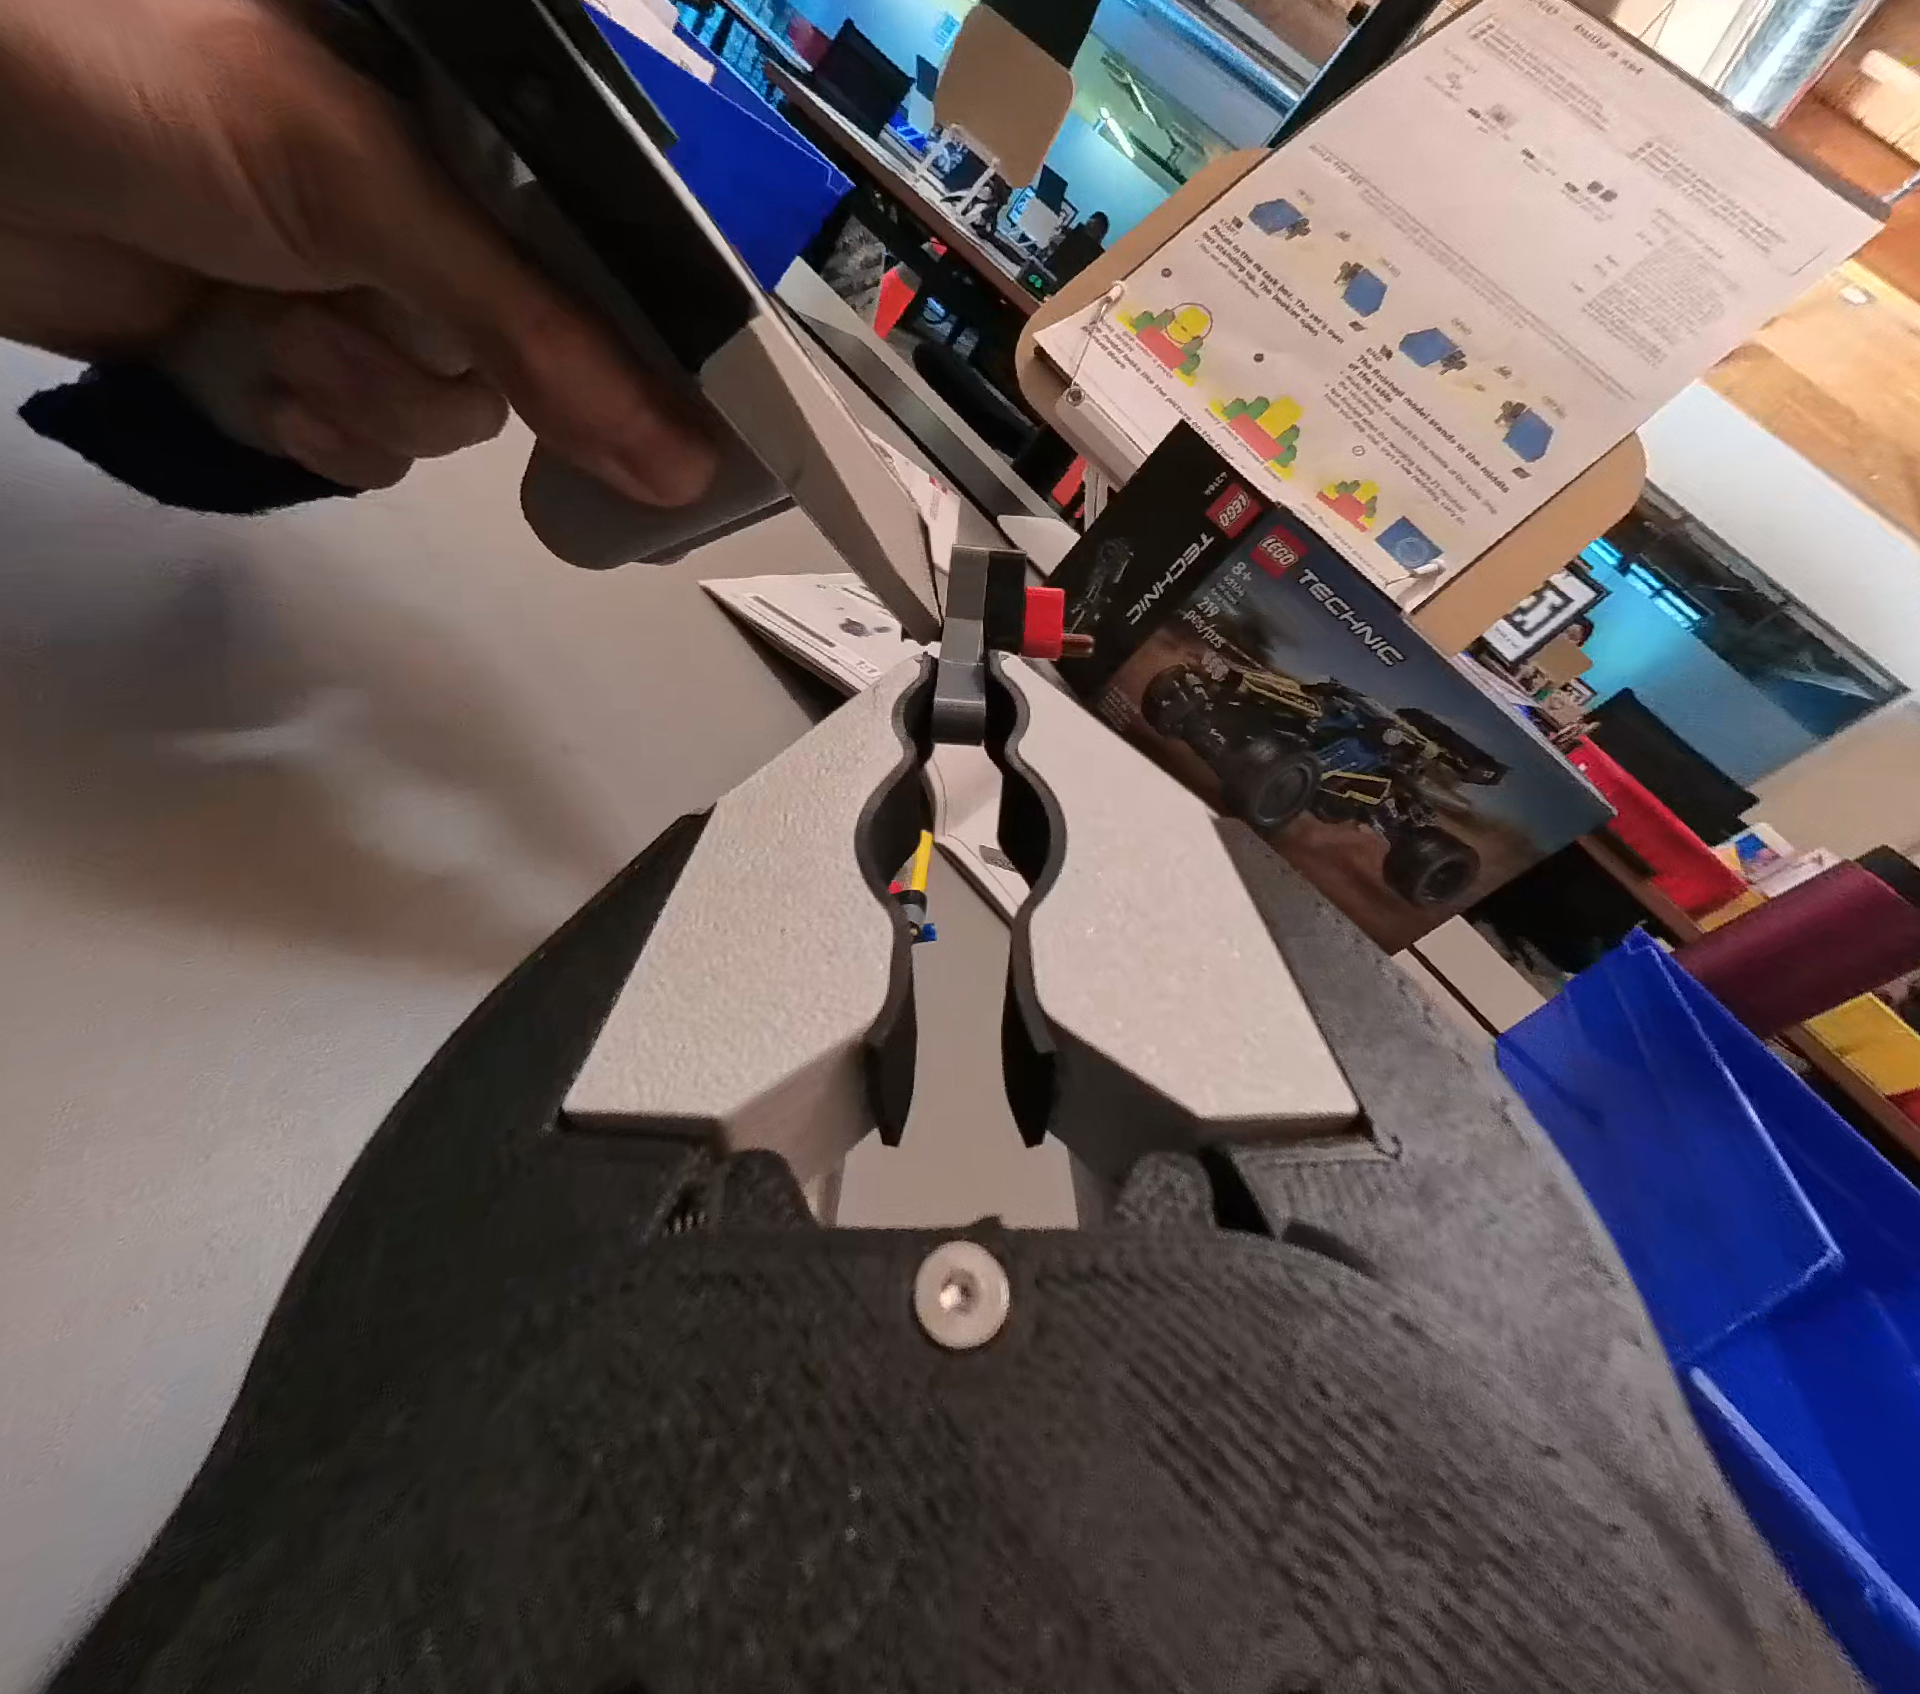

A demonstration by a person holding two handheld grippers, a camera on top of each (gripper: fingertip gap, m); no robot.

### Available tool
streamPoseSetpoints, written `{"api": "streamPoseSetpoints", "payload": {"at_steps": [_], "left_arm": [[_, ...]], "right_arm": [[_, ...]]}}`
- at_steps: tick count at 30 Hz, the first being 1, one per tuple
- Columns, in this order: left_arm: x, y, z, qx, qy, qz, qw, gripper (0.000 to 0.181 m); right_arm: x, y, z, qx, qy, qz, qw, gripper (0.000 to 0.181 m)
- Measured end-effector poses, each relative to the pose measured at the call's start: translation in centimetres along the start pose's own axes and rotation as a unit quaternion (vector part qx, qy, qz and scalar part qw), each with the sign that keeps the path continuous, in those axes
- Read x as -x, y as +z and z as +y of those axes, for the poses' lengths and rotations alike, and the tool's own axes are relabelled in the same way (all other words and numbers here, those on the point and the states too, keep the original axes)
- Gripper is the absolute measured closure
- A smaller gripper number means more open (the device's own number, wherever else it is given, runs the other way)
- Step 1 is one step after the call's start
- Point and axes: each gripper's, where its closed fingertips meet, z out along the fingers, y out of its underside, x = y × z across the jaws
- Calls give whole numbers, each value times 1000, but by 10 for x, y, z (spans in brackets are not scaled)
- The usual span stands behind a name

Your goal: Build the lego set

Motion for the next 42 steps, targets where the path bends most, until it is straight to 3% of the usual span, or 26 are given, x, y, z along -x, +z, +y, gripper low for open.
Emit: {"api": "streamPoseSetpoints", "payload": {"at_steps": [5, 7, 11, 13, 18, 25, 29, 31, 39, 42], "left_arm": [[-9, 0, -9, -38, -18, 39, 998, 180], [-12, -1, -10, -42, 14, 49, 998, 178], [-14, -12, -13, -26, 140, 25, 989, 149], [-14, -16, -10, -11, 182, 23, 983, 147], [-23, -11, 7, 19, 192, 69, 979, 126], [-43, -24, -2, -39, 196, 142, 969, 138], [-40, -26, -3, -42, 230, 124, 964, 135], [-44, -29, 0, -42, 249, 136, 958, 147], [-46, -28, 0, -49, 285, 128, 949, 148], [-44, -31, -5, -58, 290, 116, 948, 145]], "right_arm": [[-7, -6, -8, -24, 13, 0, 1000, 175], [-10, -7, -9, -24, 69, -15, 997, 175], [-22, -10, -9, -39, 141, -34, 989, 175], [-20, -13, -11, -62, 156, -64, 984, 175], [-7, -15, -19, -103, 212, -121, 964, 176], [7, -30, -41, -173, 244, -216, 929, 175], [25, -35, -44, -169, 238, -275, 916, 175], [27, -34, -45, -168, 241, -276, 915, 175], [27, -37, -44, -166, 210, -276, 923, 175], [26, -35, -38, -144, 176, -262, 938, 175]]}}
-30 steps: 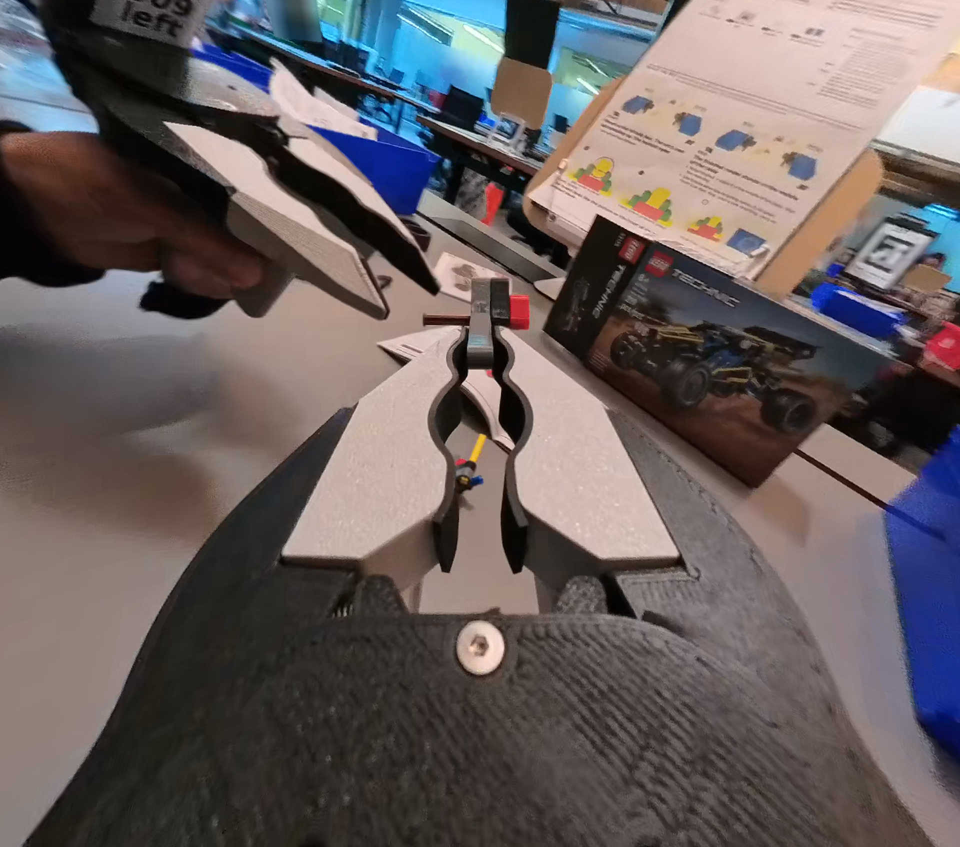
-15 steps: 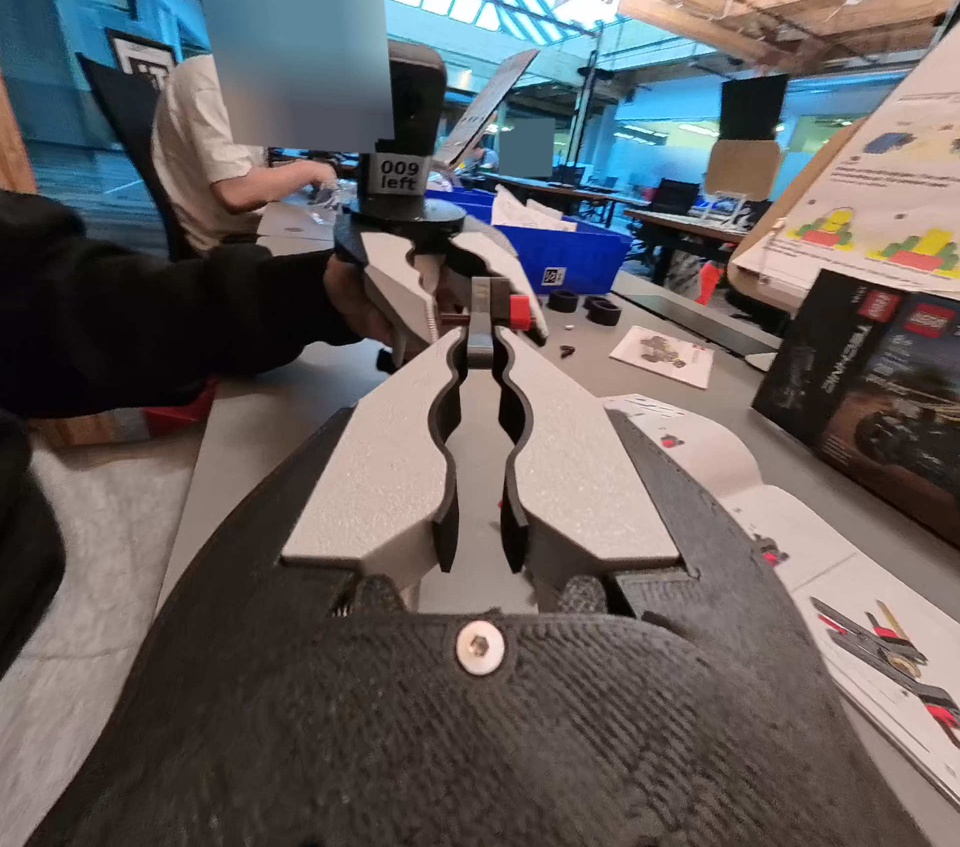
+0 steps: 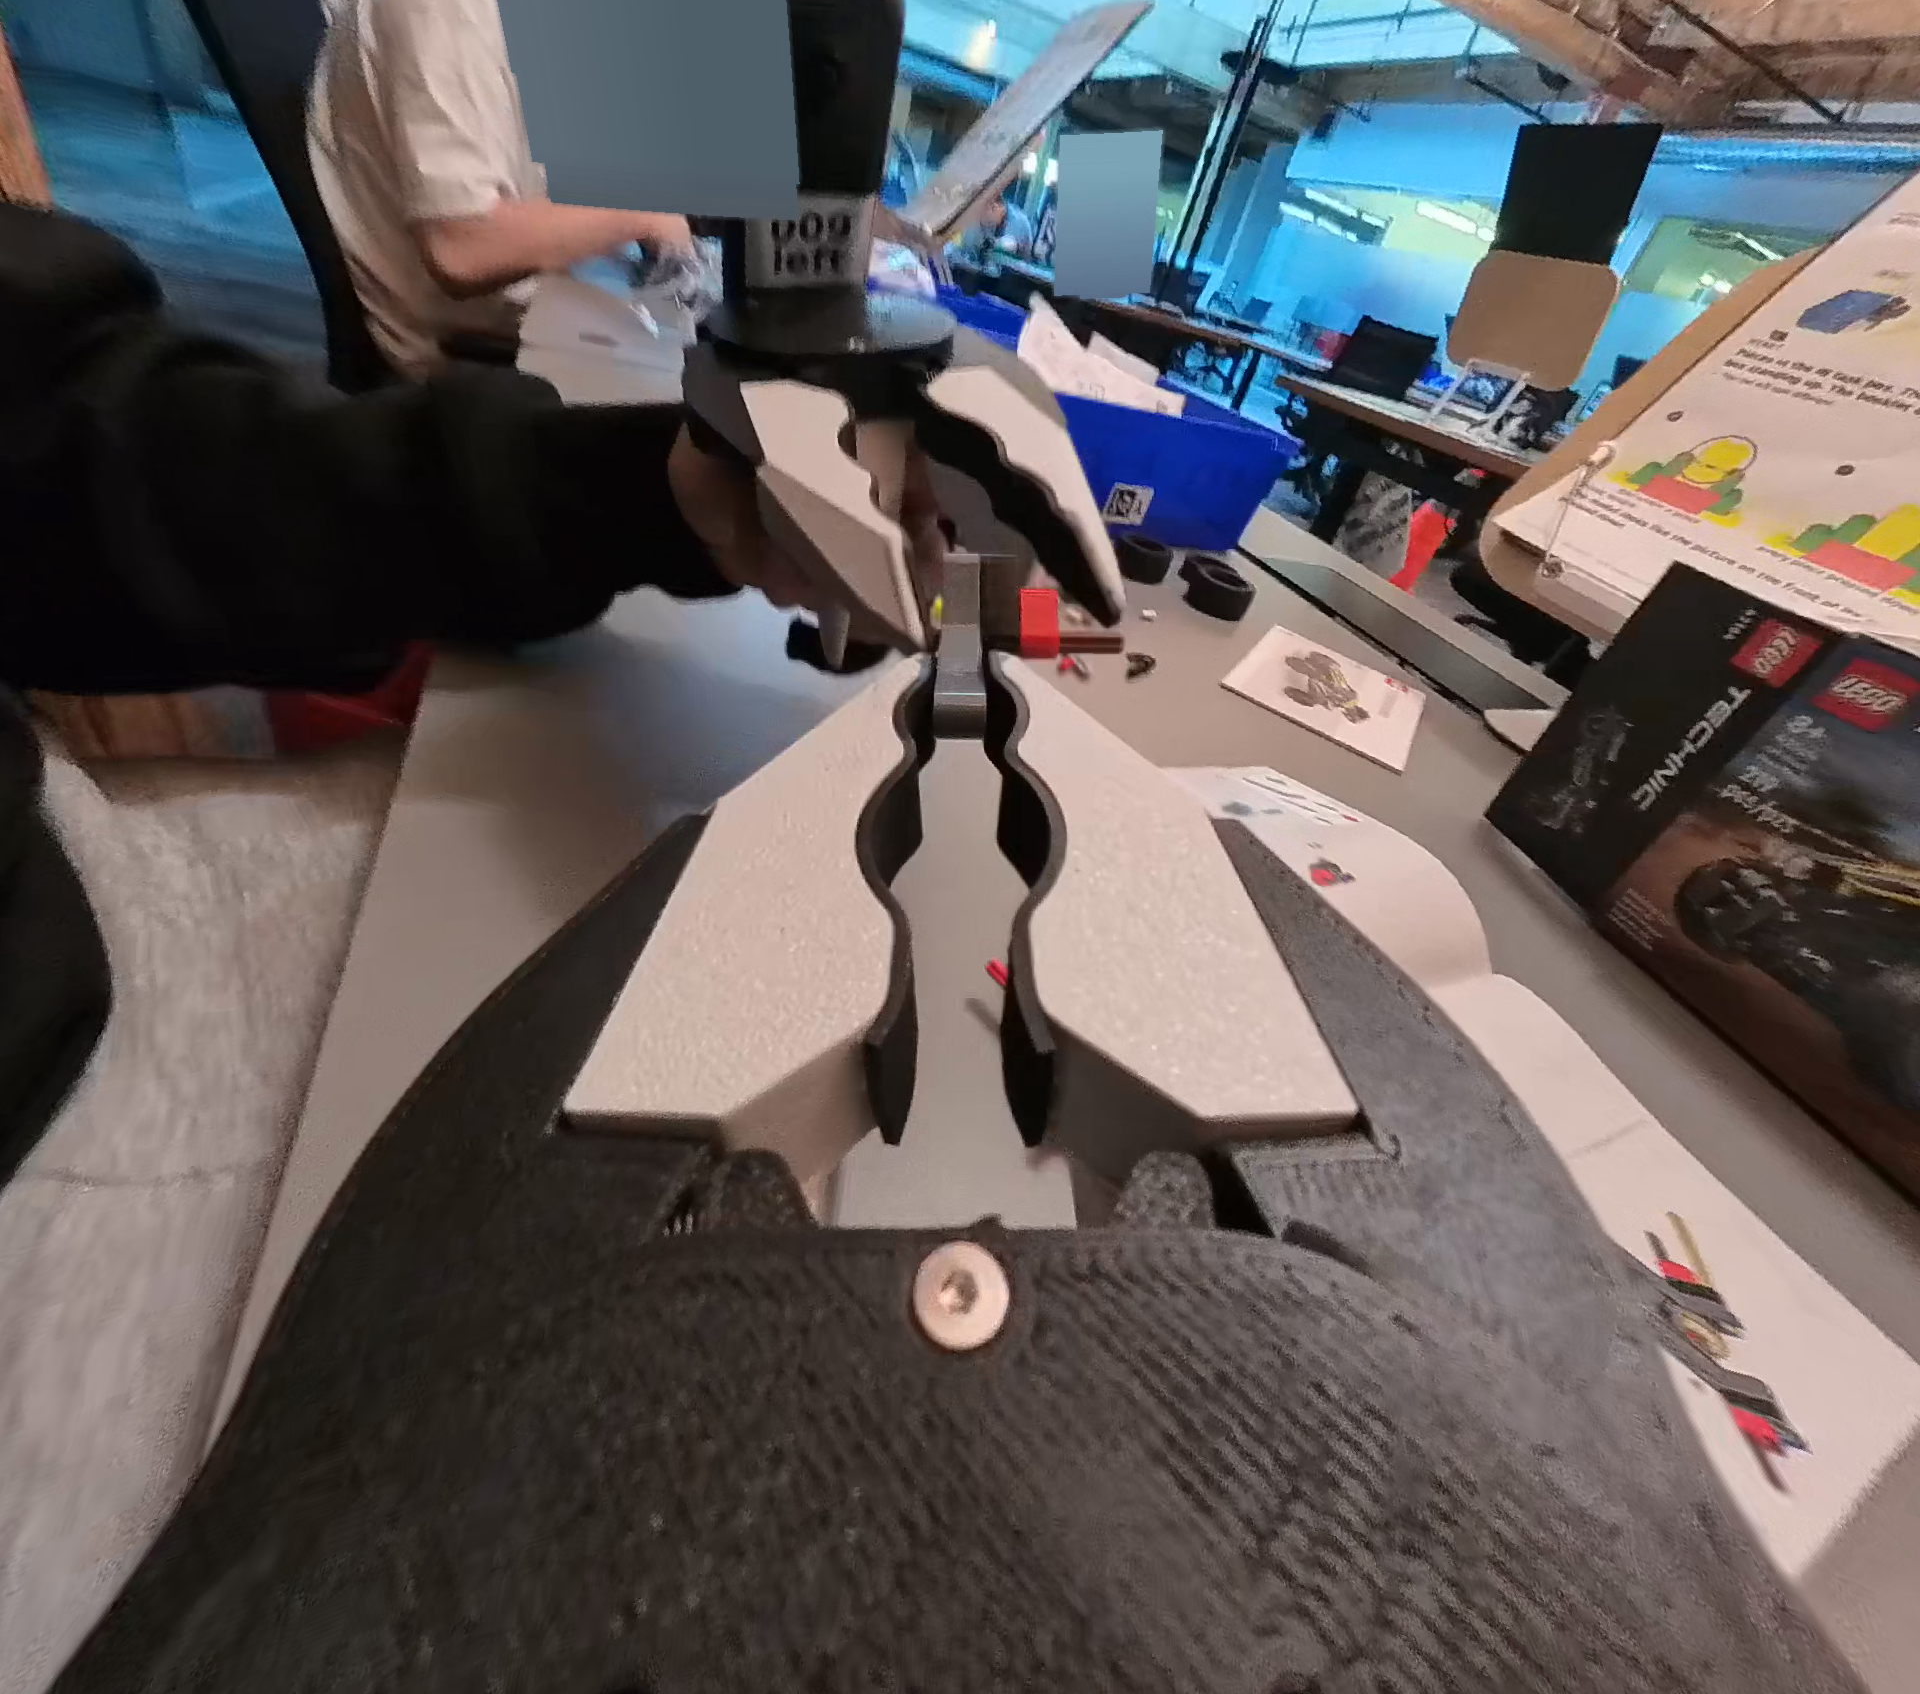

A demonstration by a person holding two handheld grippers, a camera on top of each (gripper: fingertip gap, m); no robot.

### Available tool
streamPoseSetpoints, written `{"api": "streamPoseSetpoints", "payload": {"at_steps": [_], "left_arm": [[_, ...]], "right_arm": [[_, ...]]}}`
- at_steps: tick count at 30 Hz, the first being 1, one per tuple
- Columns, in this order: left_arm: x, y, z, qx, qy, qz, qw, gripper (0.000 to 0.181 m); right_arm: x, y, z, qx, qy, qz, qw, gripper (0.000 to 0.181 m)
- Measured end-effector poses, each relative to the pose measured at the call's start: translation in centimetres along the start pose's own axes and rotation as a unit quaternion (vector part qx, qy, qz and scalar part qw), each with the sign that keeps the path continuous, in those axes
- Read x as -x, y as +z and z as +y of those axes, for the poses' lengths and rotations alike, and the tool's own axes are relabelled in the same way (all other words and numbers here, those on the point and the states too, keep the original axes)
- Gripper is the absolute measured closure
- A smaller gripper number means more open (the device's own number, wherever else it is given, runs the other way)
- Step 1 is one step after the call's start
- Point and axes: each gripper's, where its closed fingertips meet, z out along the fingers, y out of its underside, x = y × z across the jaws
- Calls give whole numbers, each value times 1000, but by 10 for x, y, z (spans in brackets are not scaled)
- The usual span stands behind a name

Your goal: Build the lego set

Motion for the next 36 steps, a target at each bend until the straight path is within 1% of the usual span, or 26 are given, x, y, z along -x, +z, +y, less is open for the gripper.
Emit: {"api": "streamPoseSetpoints", "payload": {"at_steps": [2, 6, 8, 10, 15, 20, 23, 25, 27, 29, 32, 34, 36], "left_arm": [[0, -2, 2, 10, 6, 2, 1000, 147], [-7, -2, 13, 47, 29, 17, 998, 146], [-6, -3, 18, 62, 43, 13, 997, 153], [-5, -3, 20, 71, 53, 12, 996, 155], [-4, -3, 31, 100, 42, 18, 994, 156], [-3, -4, 30, 90, 26, 21, 995, 156], [-6, -4, 30, 81, 26, 33, 996, 156], [-7, -6, 33, 85, 44, 37, 995, 156], [-7, -9, 37, 99, 69, 37, 992, 156], [-8, -11, 39, 111, 90, 38, 989, 156], [-8, -11, 44, 146, 133, 33, 980, 156], [-12, -9, 41, 151, 157, 34, 975, 155], [-14, -6, 36, 146, 170, 33, 974, 156]], "right_arm": [[1, 1, 4, 18, -19, 2, 1000, 175], [7, 5, 8, 26, -33, -6, 999, 175], [7, 5, 12, 39, -43, -4, 998, 175], [7, 6, 14, 43, -40, -4, 998, 175], [7, 8, 24, 61, -43, 3, 997, 175], [5, 10, 23, 59, -33, 9, 998, 175], [9, 9, 22, 65, -26, -8, 997, 174], [14, 7, 25, 95, 7, -39, 995, 166], [10, 3, 30, 135, 78, -44, 987, 143], [4, -2, 29, 145, 146, -38, 978, 135], [2, -8, 29, 147, 264, -42, 952, 136], [6, -8, 34, 160, 307, -50, 937, 141], [12, -3, 42, 171, 328, -55, 927, 141]]}}
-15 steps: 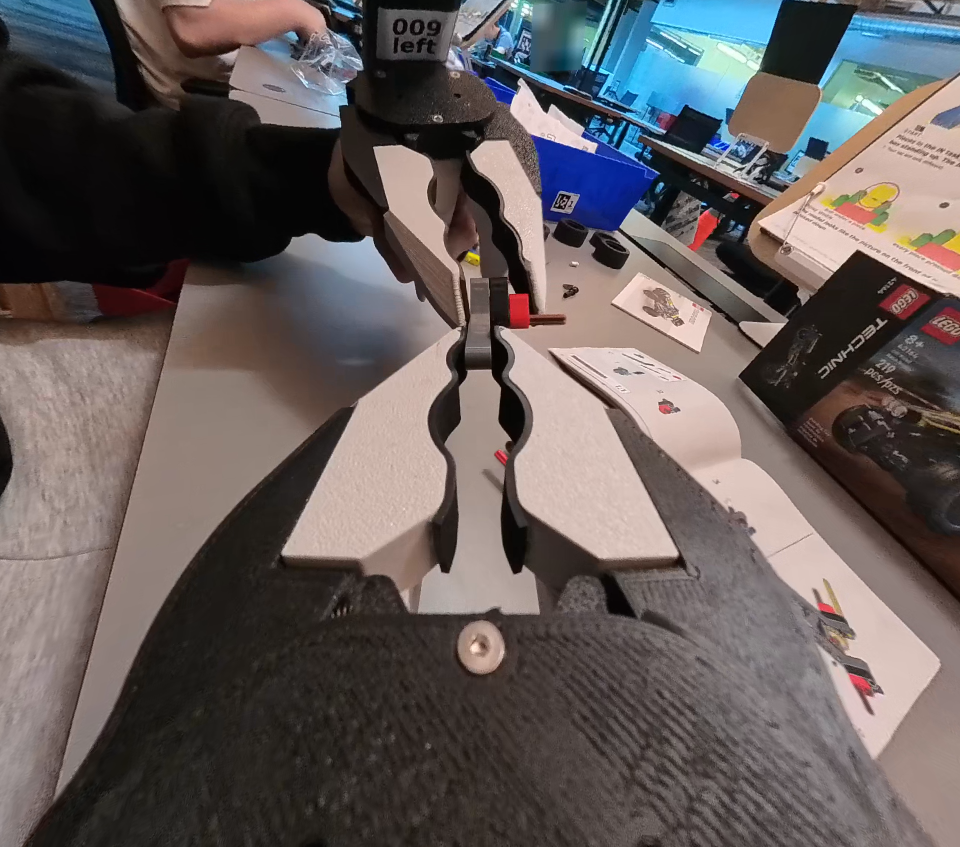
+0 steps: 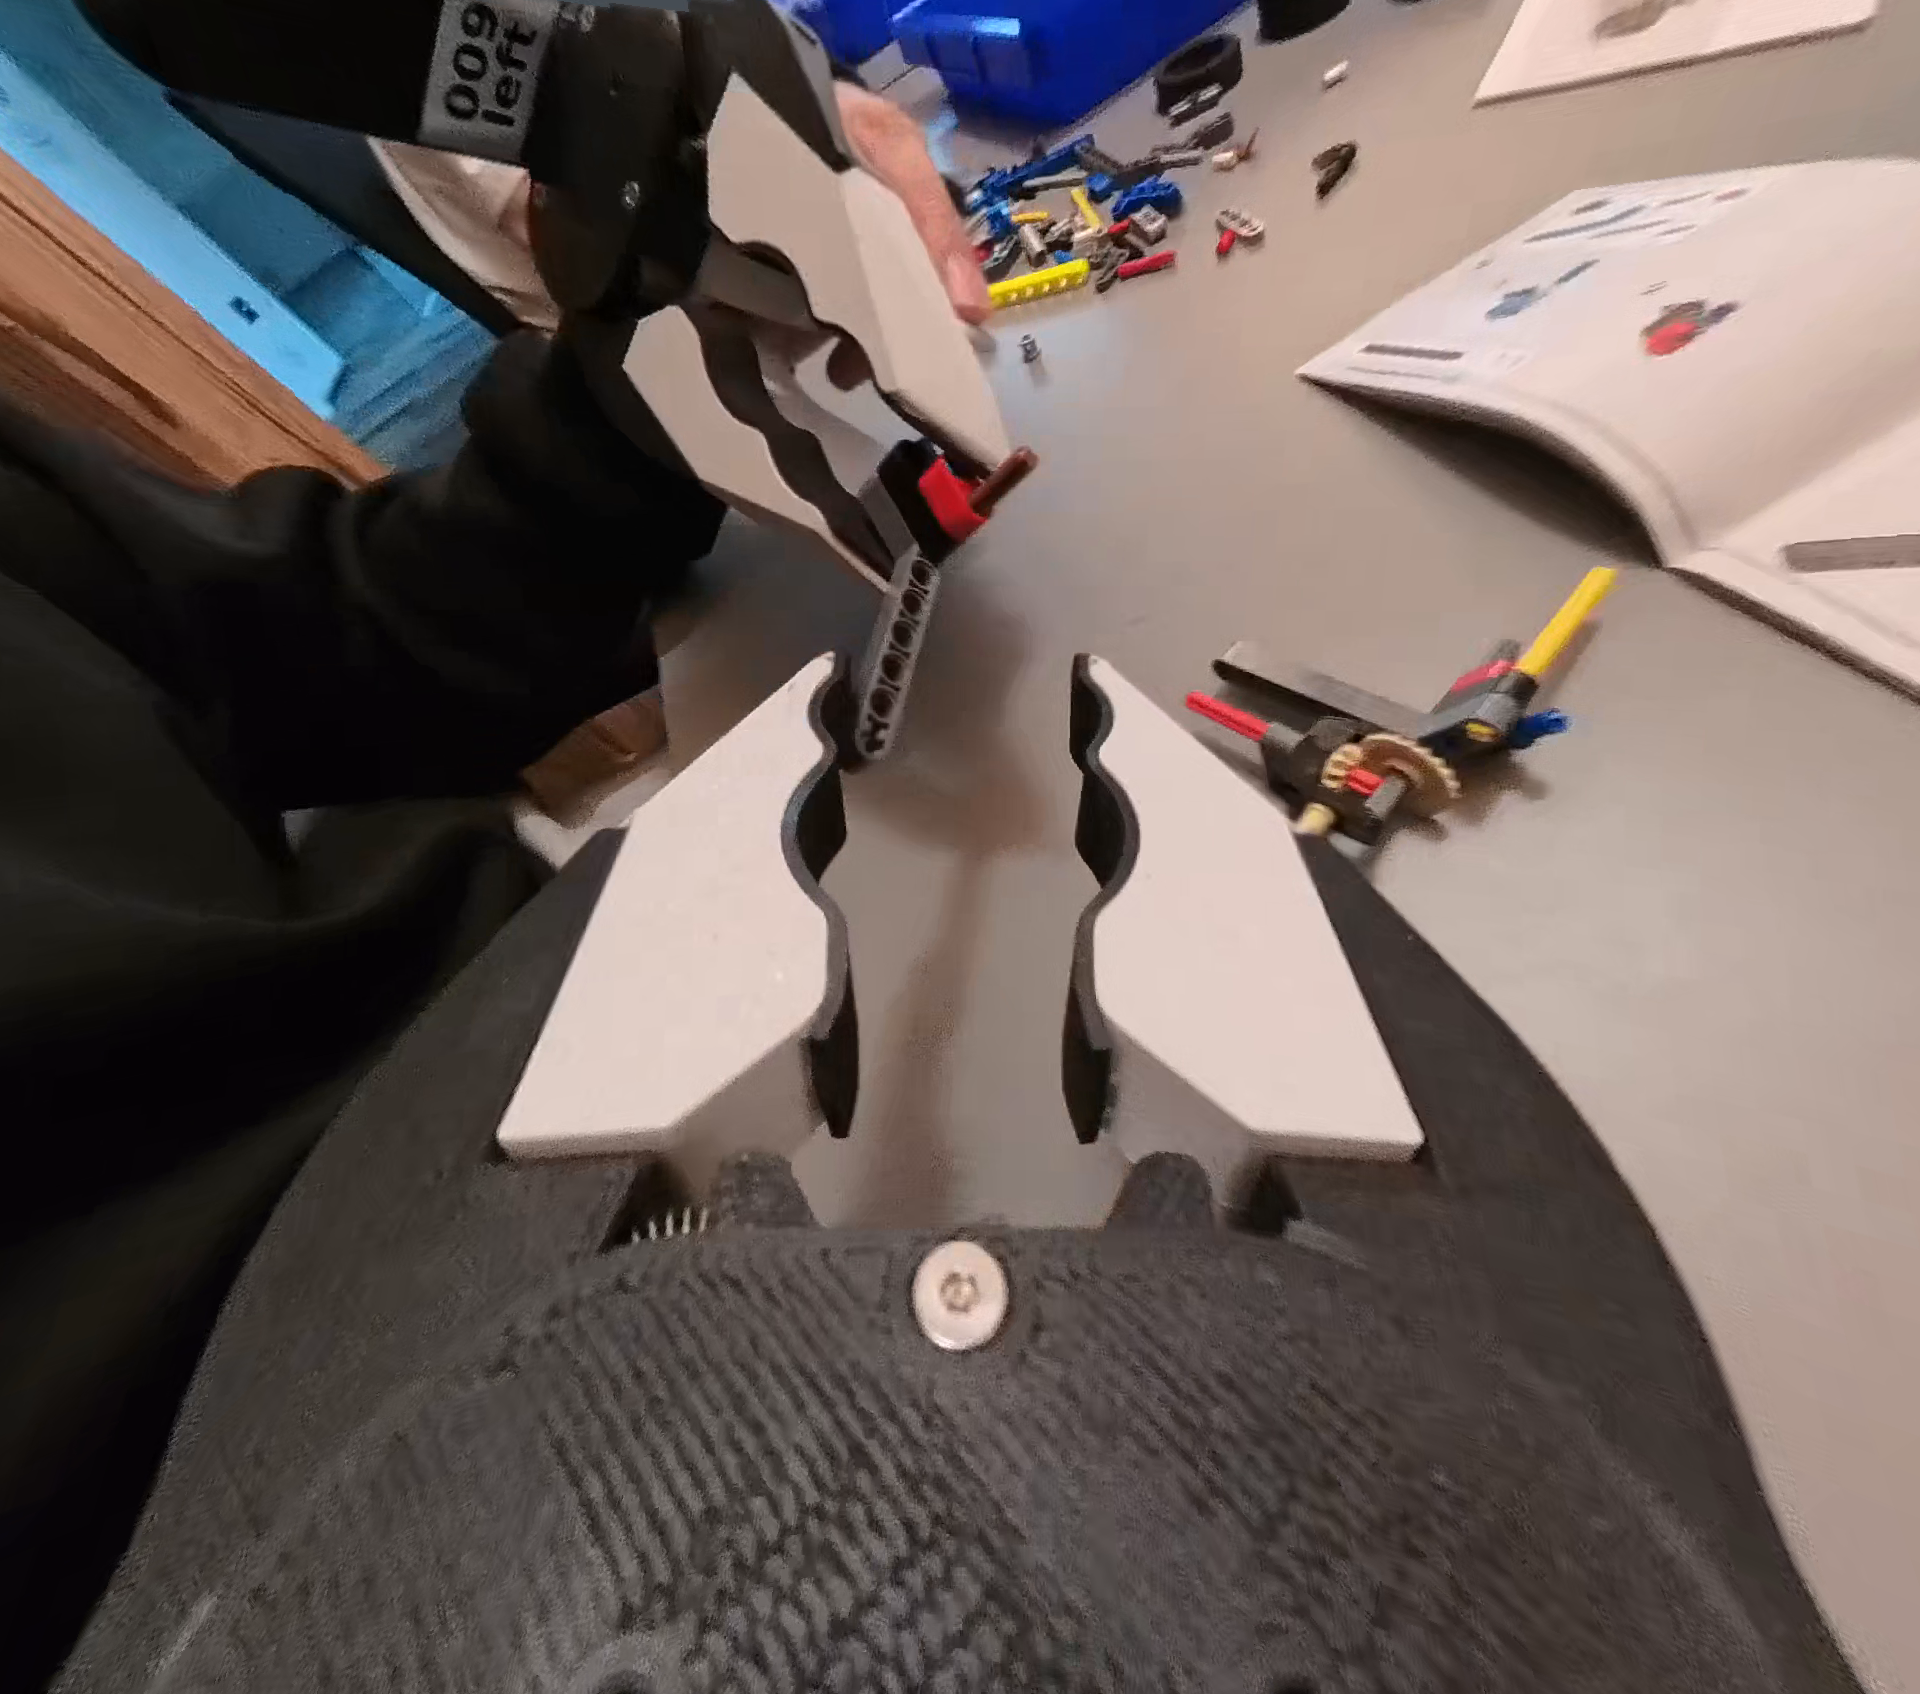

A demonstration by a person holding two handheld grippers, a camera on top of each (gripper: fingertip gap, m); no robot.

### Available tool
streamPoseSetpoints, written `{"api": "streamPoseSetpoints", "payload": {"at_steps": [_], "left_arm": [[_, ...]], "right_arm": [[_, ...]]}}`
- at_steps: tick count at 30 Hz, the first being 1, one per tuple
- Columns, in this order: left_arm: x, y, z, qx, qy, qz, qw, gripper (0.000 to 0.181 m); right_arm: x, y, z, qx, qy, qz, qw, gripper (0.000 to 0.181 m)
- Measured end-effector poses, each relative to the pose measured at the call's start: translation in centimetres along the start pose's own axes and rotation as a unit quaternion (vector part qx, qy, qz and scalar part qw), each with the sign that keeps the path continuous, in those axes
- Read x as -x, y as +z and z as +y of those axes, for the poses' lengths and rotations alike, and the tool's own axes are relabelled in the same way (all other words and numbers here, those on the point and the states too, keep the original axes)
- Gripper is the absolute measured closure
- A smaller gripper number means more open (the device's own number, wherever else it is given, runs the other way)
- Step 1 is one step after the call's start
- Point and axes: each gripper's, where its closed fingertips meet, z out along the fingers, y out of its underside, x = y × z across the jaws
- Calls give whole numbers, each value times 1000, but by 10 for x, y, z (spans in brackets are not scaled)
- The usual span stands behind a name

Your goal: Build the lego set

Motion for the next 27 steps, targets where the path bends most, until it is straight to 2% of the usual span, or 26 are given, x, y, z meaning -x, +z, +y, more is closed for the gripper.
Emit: {"api": "streamPoseSetpoints", "payload": {"at_steps": [1, 2, 3, 8, 13, 22, 27], "left_arm": [[0, 1, 0, 6, 6, -1, 1000, 156], [0, 2, 2, 14, 11, -2, 1000, 156], [0, 3, 4, 21, 15, -6, 1000, 156], [3, 6, 9, 23, 11, -17, 1000, 157], [5, 6, 7, 10, -4, -23, 1000, 155], [27, 3, 3, -21, -80, -84, 993, 141], [36, 5, 12, -4, -148, -97, 984, 139]], "right_arm": [[5, 3, 2, 3, 1, -18, 1000, 149], [11, 5, 4, 8, -4, -37, 999, 168], [9, 7, 5, 10, -6, -32, 999, 171], [-3, 10, 14, 37, -30, 15, 999, 172], [-2, 9, 12, 31, -9, -1, 999, 173], [-14, -1, -5, -51, 90, -9, 995, 173], [-44, -29, -15, -110, 112, 76, 985, 173]]}}
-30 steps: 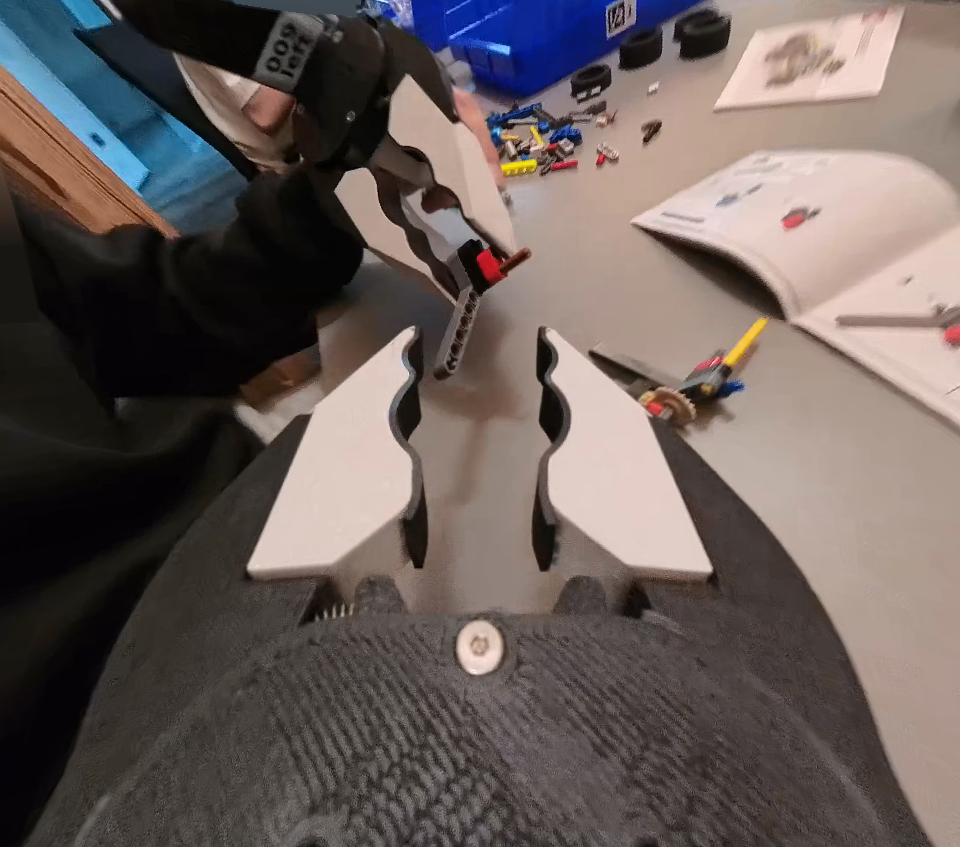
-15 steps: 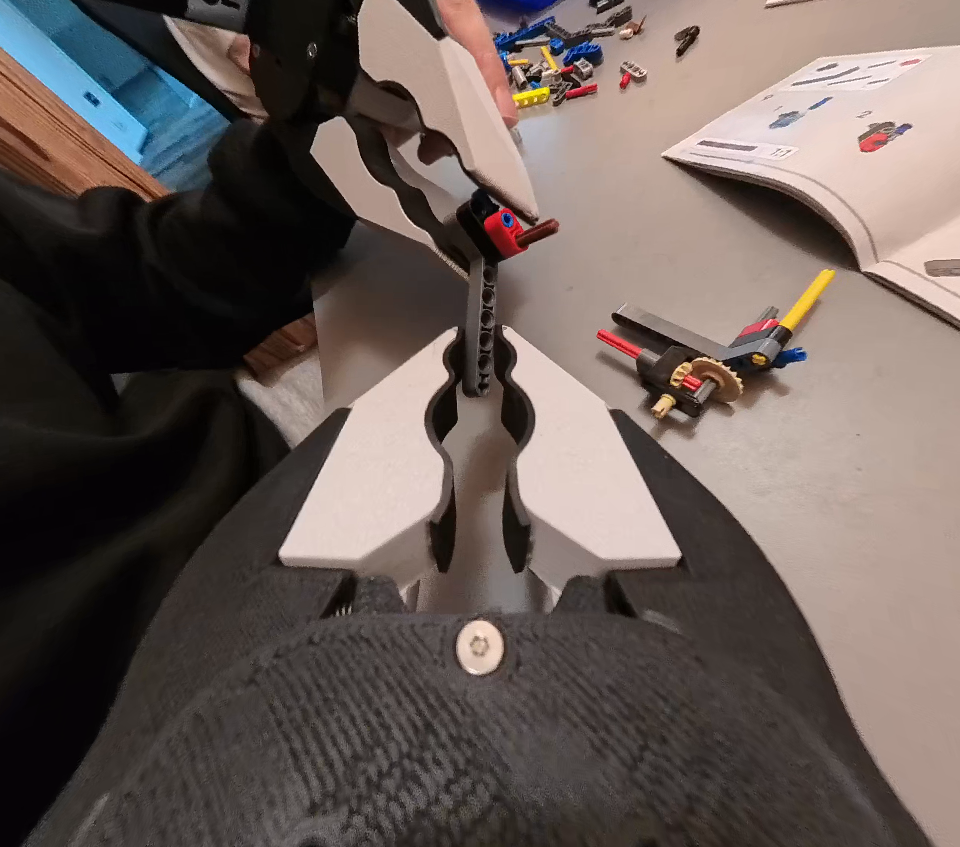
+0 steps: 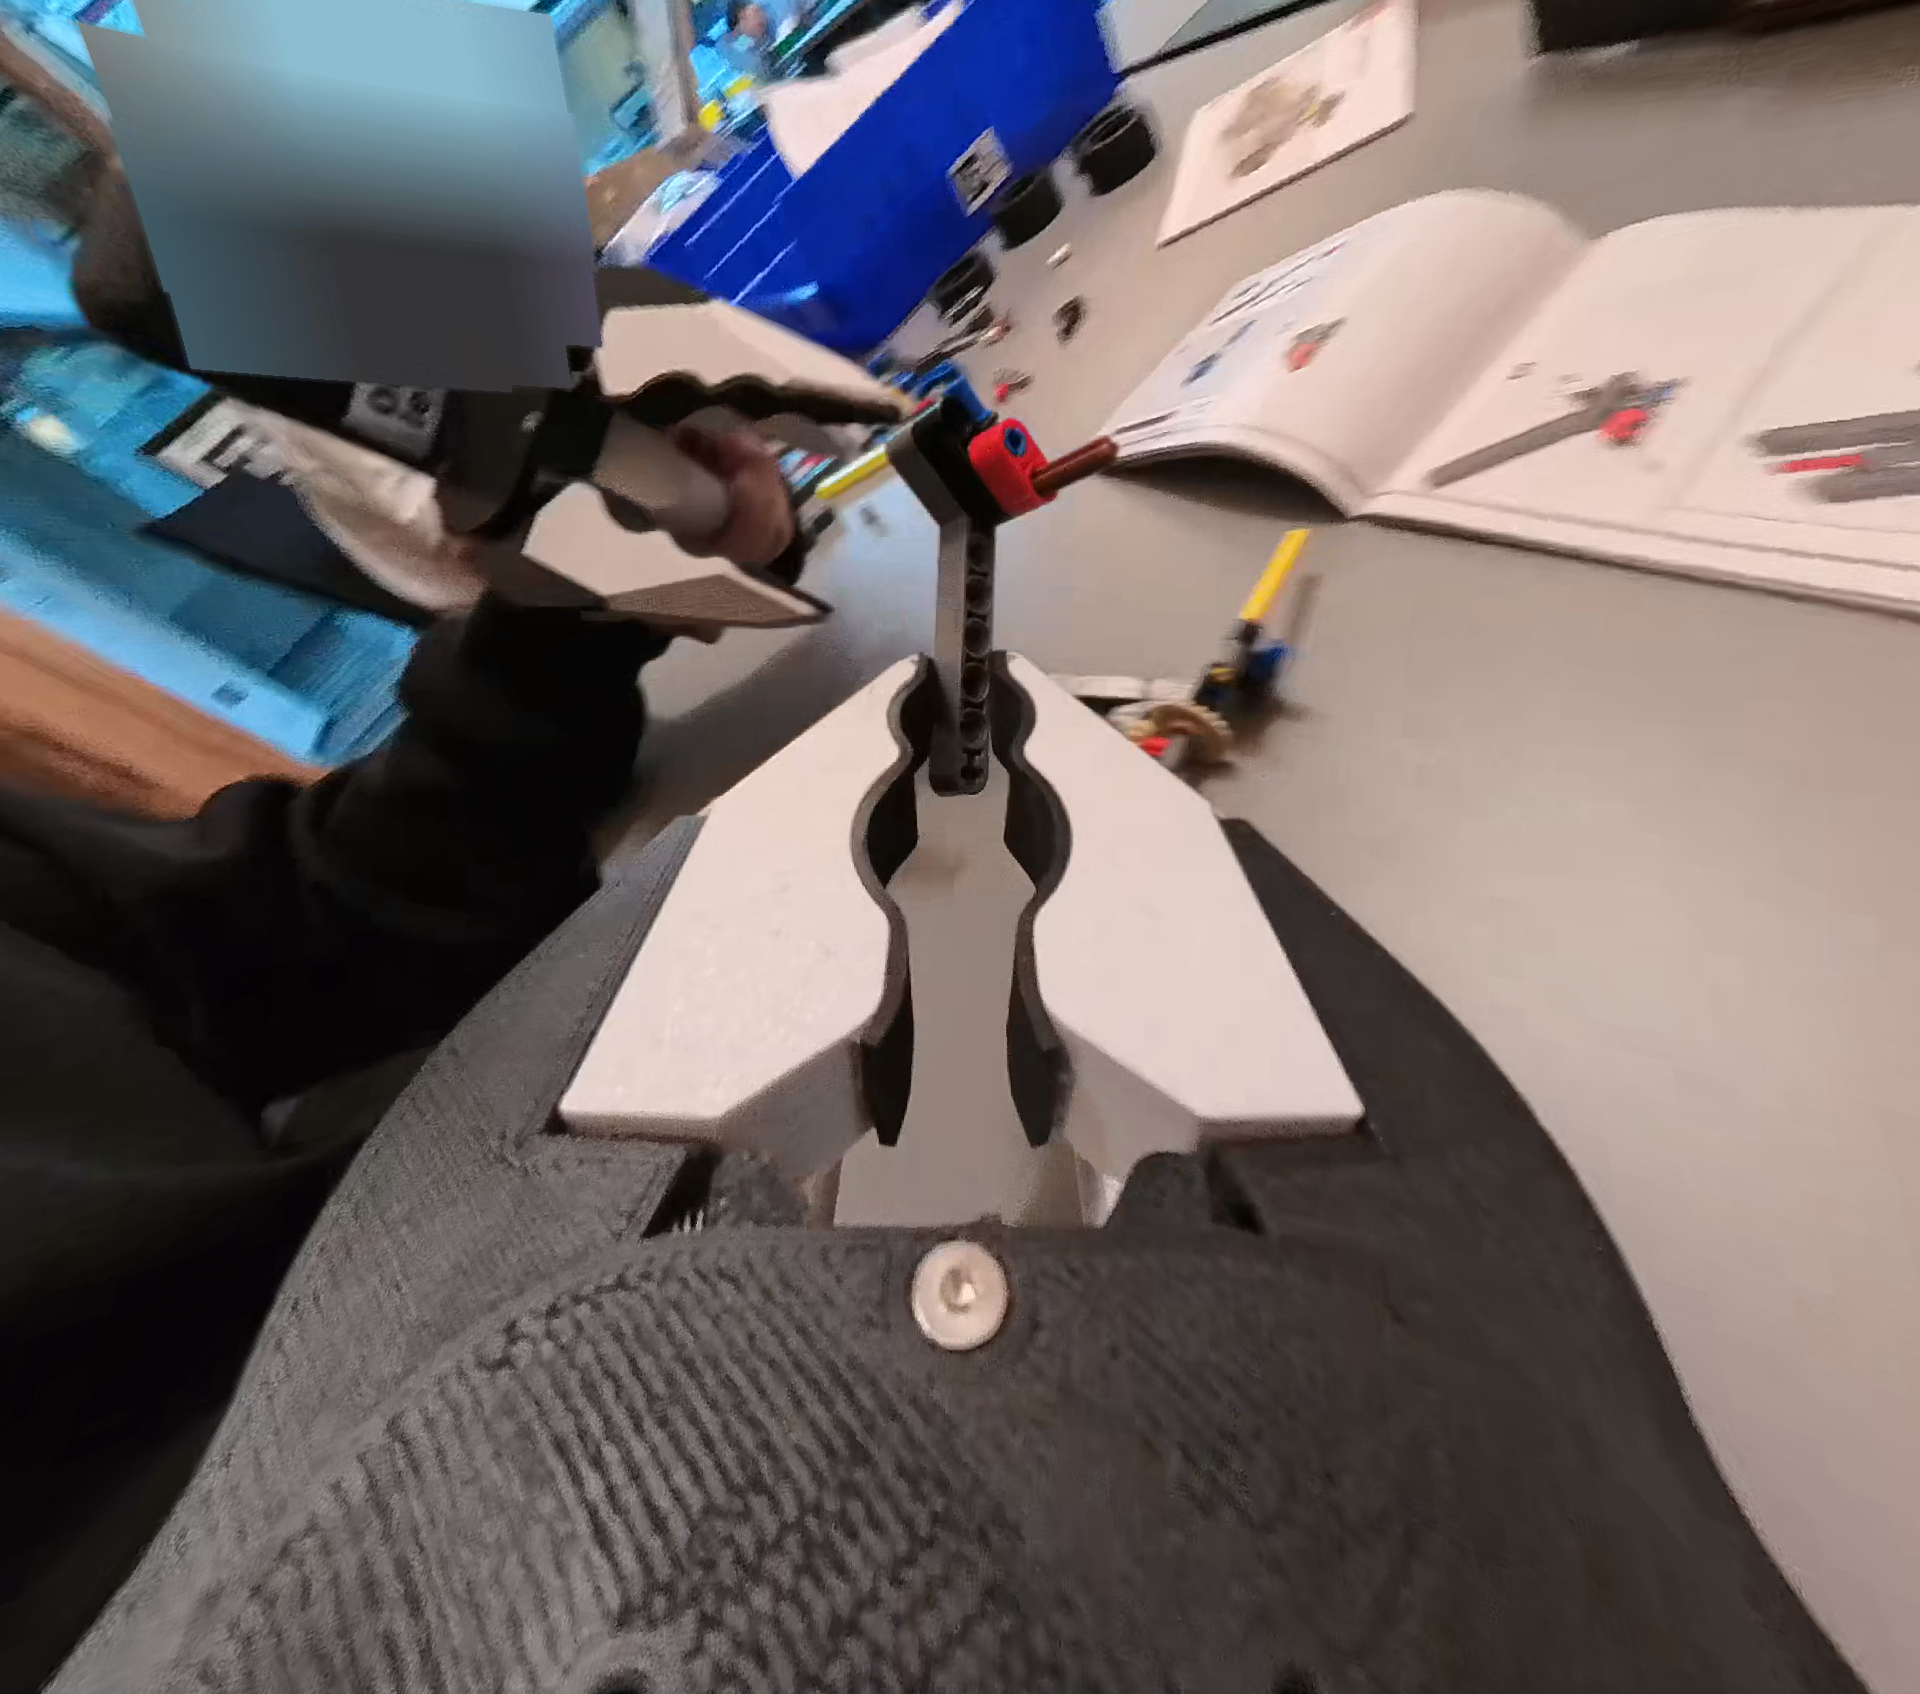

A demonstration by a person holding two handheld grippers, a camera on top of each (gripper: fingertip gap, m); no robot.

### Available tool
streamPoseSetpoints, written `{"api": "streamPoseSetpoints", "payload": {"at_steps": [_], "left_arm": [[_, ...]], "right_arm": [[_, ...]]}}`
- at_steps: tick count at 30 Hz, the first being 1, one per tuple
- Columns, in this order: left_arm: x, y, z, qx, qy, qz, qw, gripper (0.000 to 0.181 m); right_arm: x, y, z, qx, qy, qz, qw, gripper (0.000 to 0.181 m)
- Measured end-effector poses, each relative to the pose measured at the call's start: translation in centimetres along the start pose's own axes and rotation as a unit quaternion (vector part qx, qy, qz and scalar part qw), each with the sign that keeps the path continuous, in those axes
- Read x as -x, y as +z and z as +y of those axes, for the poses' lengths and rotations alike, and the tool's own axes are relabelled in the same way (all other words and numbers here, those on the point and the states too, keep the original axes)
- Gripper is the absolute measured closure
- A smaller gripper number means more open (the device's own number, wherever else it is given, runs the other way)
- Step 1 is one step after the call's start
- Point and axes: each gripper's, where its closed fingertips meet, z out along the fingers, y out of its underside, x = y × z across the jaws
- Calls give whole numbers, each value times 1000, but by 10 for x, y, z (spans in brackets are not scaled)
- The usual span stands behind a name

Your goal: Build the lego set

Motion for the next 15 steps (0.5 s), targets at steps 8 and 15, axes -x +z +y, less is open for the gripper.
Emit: {"api": "streamPoseSetpoints", "payload": {"at_steps": [8, 15], "left_arm": [[-7, 17, -26, -21, -251, 31, 967, 147], [-19, 23, -50, -81, -404, 92, 907, 156]], "right_arm": [[-20, -20, -17, -127, -11, 122, 984, 173], [-2, -8, -18, -143, -91, 164, 972, 173]]}}
